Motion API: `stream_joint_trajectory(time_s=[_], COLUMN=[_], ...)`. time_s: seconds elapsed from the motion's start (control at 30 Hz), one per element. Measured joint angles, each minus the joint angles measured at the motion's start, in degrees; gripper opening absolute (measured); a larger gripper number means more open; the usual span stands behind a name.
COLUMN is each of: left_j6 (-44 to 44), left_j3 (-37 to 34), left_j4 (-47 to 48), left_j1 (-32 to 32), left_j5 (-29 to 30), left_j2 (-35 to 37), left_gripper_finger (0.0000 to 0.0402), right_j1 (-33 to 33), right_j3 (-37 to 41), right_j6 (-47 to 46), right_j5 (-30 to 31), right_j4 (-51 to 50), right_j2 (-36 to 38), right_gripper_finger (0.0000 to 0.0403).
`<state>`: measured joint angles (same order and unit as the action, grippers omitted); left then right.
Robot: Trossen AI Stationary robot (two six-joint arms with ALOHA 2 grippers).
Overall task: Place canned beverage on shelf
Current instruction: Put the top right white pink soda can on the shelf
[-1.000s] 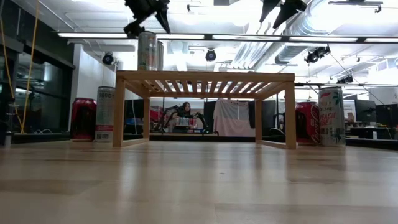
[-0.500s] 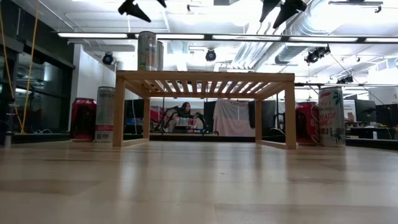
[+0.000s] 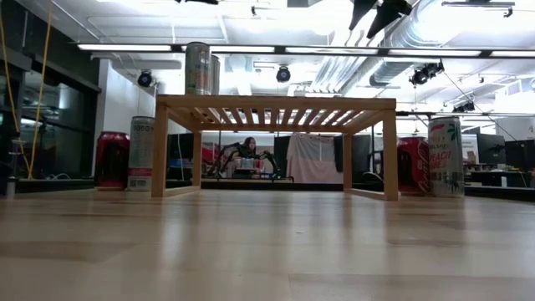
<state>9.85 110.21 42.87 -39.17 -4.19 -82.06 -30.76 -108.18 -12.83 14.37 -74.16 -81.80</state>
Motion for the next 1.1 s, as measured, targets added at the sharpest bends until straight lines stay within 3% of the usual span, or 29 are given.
stream_joint_trajectory(time_s=[0.17,0.53,0.83,1.1], left_j6=[-0.5,6.43,5.2,1.54], left_j3=[-6.27,-33.53,-41.07,-41.13], left_j4=[-9.29,-37.24,-37.66,-27.22], left_j1=[3.77,12.69,17.49,17.55], left_j5=[0.0,0.0,2.22,2.34], left_j2=[1.8,14.2,26.28,33.91], left_gripper_finger=[0.0386,0.0386,0.0386,0.0386], right_j1=[0.0,0.0,0.47,2.48], right_j3=[0.0,0.0,0.0,0.0], right_j6=[1.83,10.26,10.21,-0.87], right_j5=[0.0,-4.5,-14.26,-11.85], right_j4=[-0.64,-2.72,-1.21,-1.35], right_j2=[0.0,0.0,0.0,0.0], right_gripper_finger=[0.031,0.031,0.031,0.031])
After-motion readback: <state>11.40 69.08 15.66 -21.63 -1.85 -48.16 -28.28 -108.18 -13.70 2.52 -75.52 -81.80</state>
